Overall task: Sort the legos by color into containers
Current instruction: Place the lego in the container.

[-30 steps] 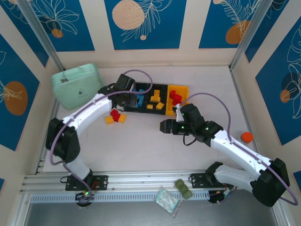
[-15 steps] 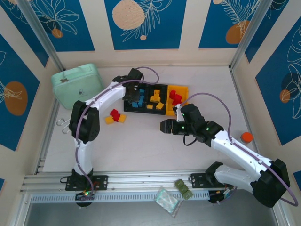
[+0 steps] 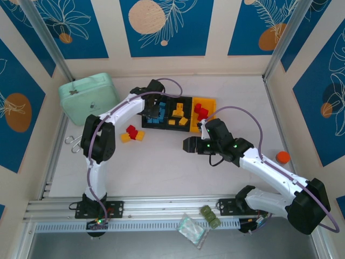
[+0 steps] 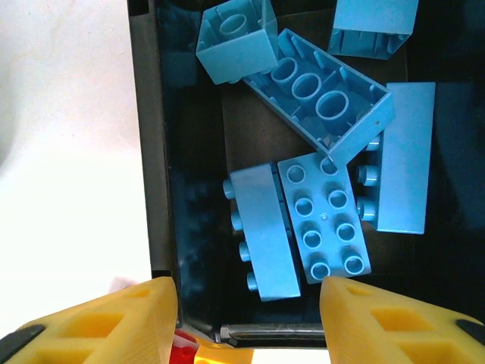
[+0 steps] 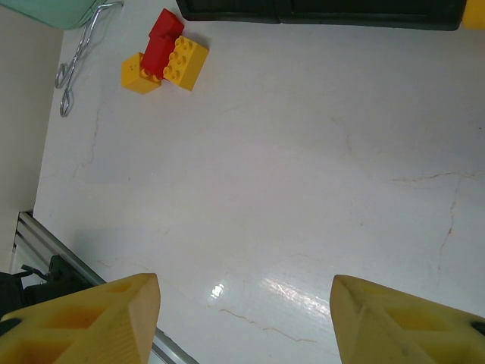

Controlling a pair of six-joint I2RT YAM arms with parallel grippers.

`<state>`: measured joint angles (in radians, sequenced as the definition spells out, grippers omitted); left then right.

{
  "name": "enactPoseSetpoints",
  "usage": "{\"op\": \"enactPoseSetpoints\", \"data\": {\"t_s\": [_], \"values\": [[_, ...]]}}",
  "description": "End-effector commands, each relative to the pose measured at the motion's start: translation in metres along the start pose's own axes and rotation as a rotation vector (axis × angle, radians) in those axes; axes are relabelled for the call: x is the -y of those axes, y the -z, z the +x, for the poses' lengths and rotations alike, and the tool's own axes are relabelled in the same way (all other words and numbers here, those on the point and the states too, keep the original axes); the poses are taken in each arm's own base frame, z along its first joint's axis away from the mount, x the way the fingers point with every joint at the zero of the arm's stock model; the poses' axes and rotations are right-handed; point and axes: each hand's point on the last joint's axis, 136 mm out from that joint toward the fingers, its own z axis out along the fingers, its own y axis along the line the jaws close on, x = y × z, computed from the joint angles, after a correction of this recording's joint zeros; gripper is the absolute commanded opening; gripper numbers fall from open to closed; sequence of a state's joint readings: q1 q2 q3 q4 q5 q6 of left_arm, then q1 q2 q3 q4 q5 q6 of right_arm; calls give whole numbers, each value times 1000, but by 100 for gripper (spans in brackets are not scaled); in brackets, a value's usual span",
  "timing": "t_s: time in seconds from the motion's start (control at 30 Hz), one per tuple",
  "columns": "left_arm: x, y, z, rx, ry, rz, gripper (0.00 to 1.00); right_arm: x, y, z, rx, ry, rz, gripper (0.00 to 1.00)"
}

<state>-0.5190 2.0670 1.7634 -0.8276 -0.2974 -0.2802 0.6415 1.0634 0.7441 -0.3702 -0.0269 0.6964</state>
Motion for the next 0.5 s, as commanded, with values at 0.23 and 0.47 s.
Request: {"op": "enactPoseSetpoints", "data": {"t_s": [0.23,0.47], "values": [[-20,53,32,68,46,29,56,-8,9,-2,16,12,-32,61],[-47,59,75,66,134,11,61,-19,5,1,1,40,-59,62]]}}
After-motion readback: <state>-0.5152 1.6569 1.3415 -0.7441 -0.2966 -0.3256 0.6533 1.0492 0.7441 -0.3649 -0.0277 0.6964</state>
